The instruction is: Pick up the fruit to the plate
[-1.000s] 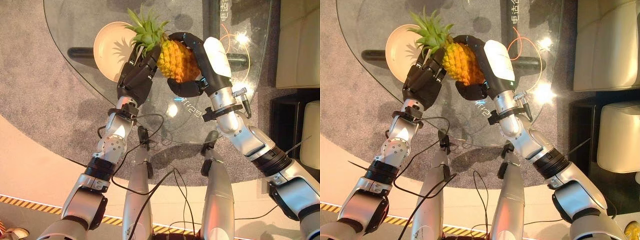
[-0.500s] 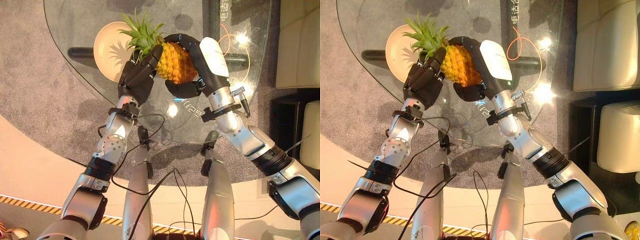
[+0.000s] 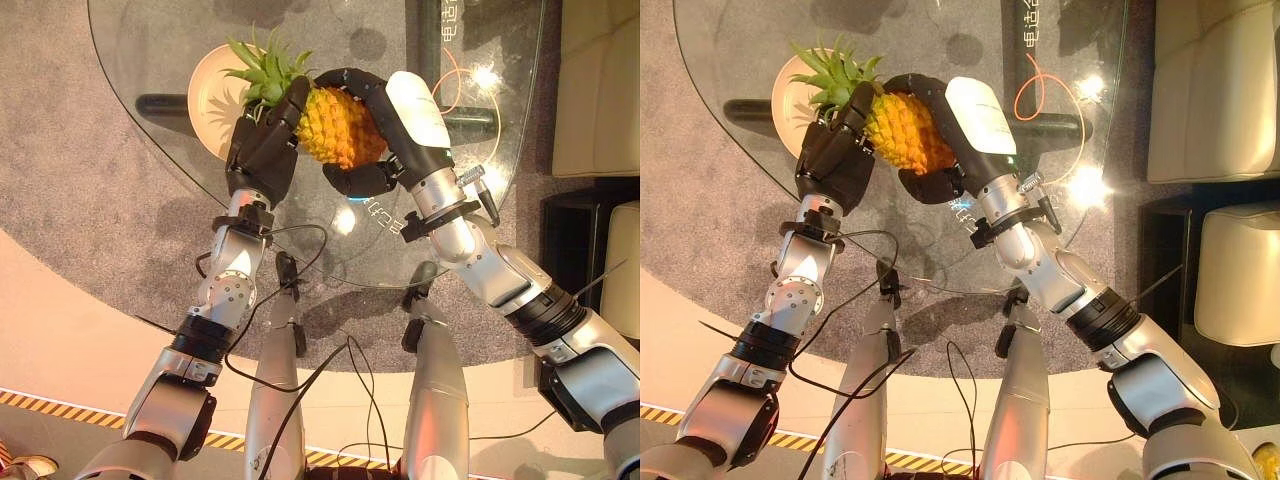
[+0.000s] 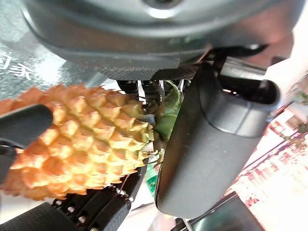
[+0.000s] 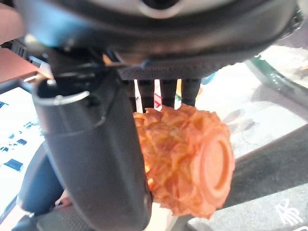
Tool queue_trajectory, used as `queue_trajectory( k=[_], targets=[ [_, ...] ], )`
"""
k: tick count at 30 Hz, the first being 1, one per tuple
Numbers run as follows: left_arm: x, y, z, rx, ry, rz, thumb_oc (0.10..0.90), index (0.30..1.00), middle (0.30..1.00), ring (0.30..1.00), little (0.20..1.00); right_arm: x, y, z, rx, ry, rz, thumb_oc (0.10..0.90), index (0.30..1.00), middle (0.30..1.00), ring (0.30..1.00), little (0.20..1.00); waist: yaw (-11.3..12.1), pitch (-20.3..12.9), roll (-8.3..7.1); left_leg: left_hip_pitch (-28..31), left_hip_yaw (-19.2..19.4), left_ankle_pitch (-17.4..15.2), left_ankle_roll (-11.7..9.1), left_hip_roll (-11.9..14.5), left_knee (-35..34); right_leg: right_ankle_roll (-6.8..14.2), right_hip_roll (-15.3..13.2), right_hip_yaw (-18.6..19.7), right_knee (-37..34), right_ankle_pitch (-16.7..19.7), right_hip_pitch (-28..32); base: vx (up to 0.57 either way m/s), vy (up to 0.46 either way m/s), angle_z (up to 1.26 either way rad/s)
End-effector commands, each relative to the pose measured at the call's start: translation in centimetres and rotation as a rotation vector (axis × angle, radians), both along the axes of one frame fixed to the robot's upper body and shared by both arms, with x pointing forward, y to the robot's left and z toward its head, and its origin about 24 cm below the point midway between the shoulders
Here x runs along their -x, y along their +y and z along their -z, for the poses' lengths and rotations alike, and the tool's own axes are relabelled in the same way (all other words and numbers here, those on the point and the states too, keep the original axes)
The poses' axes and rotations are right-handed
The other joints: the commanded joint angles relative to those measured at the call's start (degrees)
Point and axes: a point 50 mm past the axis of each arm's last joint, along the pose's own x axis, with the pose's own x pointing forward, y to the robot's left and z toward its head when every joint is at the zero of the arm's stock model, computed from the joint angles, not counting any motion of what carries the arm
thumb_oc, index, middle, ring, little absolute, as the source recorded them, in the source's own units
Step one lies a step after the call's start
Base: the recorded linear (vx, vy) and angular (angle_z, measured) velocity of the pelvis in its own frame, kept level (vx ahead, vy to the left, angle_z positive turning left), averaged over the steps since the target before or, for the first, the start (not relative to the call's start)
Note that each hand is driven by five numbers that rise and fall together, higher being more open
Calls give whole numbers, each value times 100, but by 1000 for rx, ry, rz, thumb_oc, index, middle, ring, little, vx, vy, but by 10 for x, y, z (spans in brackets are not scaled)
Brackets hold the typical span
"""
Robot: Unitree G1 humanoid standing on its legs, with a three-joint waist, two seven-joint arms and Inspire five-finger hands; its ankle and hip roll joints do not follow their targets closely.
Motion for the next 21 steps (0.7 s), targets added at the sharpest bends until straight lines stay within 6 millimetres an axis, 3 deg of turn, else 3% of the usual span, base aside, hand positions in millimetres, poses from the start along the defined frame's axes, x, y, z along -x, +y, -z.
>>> queue_trajectory(
  k=[1,2,3,4,21],
  targets=[
    [26,-3,-65,53,-341,-10,553,688,688,688,653,50,40,-58,25,-325,-310,100,300,300,300,200,40,-118,-38,-349,-295,-370,-147,22,695,241,-137,-149,-602,395,287,0,0,0],
    [28,-1,-66,56,-358,-19,331,498,498,498,431,51,40,-58,30,-331,-312,100,300,300,300,200,41,-118,-42,-354,-298,-374,-150,21,703,241,-136,-150,-605,394,289,0,0,0],
    [28,-1,-66,56,-363,-22,254,432,432,432,354,51,40,-58,33,-334,-314,100,300,300,300,200,42,-118,-43,-356,-299,-375,-151,21,705,241,-137,-151,-605,393,290,0,0,0],
    [29,-1,-66,53,-372,-32,100,300,300,300,200,52,40,-58,39,-340,-317,100,300,300,300,200,45,-118,-45,-362,-301,-376,-154,21,704,240,-133,-150,-607,390,287,0,0,0],
    [35,5,-76,52,-465,-102,100,300,300,300,200,53,40,-60,25,-356,-319,100,300,300,300,200,33,-118,-79,-418,-327,-433,-163,4,801,232,-98,-105,-534,367,208,0,0,0]
  ],
)
